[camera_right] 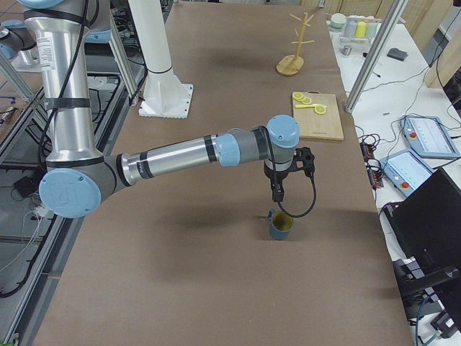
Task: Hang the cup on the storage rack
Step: 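Grasp the blue mug by its rim with the right gripper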
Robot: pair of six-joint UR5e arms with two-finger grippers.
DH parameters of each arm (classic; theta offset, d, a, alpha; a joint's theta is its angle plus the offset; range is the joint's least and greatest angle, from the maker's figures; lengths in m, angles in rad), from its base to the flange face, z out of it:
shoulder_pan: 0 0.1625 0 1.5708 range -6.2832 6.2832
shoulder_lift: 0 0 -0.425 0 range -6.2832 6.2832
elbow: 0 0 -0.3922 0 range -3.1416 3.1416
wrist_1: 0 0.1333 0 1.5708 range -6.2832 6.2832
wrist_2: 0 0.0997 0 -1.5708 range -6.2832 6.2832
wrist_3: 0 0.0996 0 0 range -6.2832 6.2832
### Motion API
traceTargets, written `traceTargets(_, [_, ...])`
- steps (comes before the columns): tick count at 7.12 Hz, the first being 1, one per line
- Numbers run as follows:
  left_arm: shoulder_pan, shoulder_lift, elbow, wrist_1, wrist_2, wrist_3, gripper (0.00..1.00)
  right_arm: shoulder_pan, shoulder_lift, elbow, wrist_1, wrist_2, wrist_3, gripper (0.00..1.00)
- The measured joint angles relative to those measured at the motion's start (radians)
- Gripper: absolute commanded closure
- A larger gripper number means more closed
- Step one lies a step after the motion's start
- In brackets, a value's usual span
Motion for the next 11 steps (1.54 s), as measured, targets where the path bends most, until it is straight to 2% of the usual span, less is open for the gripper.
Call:
traceTargets(3, [-0.002,0.014,-0.003,-0.022,0.000,-0.001,0.02,0.001,-0.038,0.001,-0.002,-0.001,0.001,0.00])
traceTargets(7, [0.000,0.049,0.039,-0.149,0.006,-0.002,0.02,0.002,-0.067,-0.008,0.008,-0.003,0.001,0.00])
traceTargets(11, [0.001,0.063,0.051,-0.160,0.004,-0.004,0.02,0.002,-0.094,0.028,0.009,-0.003,0.000,0.00])
